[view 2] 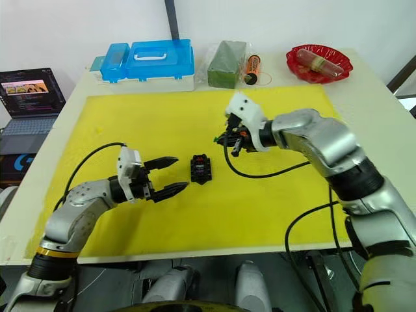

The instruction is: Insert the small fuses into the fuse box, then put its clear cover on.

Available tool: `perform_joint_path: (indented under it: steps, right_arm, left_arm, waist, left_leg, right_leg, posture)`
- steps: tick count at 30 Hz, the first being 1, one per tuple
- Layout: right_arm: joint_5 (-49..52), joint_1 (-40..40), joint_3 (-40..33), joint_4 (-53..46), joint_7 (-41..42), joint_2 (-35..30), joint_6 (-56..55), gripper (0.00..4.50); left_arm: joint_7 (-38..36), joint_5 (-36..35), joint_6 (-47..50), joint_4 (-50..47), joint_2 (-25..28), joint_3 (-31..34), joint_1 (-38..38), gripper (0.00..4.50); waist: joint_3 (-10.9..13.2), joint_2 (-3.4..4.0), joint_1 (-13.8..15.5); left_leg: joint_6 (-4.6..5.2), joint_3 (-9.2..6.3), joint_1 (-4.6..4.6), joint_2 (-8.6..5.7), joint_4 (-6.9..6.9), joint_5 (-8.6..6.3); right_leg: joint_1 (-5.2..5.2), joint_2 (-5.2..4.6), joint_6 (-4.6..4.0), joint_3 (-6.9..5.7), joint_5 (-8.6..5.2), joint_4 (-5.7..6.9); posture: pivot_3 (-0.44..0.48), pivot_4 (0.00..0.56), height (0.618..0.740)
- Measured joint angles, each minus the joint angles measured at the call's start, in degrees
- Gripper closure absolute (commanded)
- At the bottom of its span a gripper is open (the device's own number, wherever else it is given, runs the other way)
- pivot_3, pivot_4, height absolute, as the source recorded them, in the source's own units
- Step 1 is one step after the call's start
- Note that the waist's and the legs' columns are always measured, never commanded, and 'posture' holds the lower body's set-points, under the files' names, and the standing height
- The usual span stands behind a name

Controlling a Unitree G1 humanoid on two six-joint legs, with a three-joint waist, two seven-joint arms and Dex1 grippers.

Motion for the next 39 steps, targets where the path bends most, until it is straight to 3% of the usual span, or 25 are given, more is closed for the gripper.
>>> perform_joint_path:
  steps: [14,39]
  right_arm:
    - [-14.64,-3.91,2.93,10.9,10.28,11.79,-5.02,4.49]
    - [-23.03,-3.97,2.68,13.33,16.72,14.86,-6.46,4.49]
  left_arm:
    - [0.46,2.88,-1.95,4.99,-3.2,-0.04,-5.92,0.0]
    - [0.59,2.76,0.66,4.25,-1.44,0.4,-5.0,0.0]
  waist:
    - [0.0,-0.01,-0.65]
    - [0.0,-0.01,-0.76]
  left_leg:
    - [-0.03,0.06,-0.08,-0.01,0.03,0.01]
    - [-0.04,0.08,-0.11,-0.02,0.06,0.02]
  right_leg:
    - [-0.26,-0.03,-0.01,0.0,0.01,0.15]
    - [-0.35,-0.04,-0.03,0.01,0.02,0.23]
  posture:
    - [0.0,0.15,0.74]
    - [0.0,0.15,0.74]
